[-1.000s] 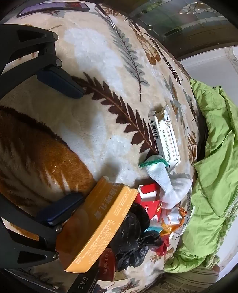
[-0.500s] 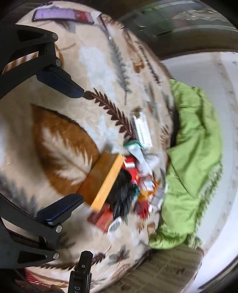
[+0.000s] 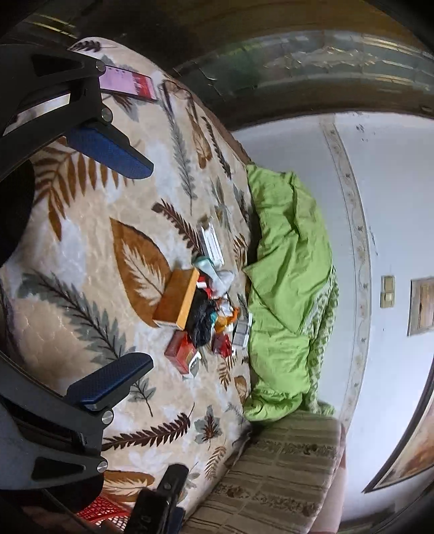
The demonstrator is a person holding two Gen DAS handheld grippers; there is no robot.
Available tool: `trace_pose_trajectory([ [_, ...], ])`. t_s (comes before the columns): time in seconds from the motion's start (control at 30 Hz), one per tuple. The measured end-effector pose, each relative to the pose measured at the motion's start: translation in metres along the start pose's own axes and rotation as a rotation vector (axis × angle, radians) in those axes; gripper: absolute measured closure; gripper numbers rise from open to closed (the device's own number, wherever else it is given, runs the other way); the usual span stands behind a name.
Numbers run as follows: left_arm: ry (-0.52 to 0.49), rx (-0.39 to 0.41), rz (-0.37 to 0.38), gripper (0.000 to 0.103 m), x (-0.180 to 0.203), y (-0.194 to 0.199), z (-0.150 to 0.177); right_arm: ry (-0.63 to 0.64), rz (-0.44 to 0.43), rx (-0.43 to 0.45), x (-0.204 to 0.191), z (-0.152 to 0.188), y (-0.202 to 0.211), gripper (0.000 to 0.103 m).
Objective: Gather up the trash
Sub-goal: 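Move both tools toward the pile of trash on the bed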
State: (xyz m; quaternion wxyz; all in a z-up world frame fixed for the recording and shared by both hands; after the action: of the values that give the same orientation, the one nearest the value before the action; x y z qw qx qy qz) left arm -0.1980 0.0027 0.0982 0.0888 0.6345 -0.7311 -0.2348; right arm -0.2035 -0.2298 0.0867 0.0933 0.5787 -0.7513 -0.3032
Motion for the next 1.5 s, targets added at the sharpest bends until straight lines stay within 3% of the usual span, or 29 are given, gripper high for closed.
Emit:
trace_pose_trajectory([
  [0.57,0.043,-0.09,0.016,0.0,-0.003,-0.025,0.015,0.104,0.047,0.012,-0.015,0.012,0.0,0.001],
  [1.5,0.048,-0.103,0.004,0.0,-0.006,-0.026,0.017,0.102,0.044,0.005,-0.014,0.011,0.003,0.001],
])
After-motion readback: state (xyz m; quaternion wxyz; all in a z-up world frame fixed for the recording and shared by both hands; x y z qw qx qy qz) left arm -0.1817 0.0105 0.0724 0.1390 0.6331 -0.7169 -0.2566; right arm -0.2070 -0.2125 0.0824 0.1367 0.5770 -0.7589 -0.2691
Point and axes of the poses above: each gripper's, at about its wrist camera, not at the fingertips, and y roughly against the way its jaws point, x to its right, z to its underside, the point moved 3 cm from there along -y, roughly the way its jaws point, and after that the axes turned 6 degrees about -y, right-handed, at the moved point
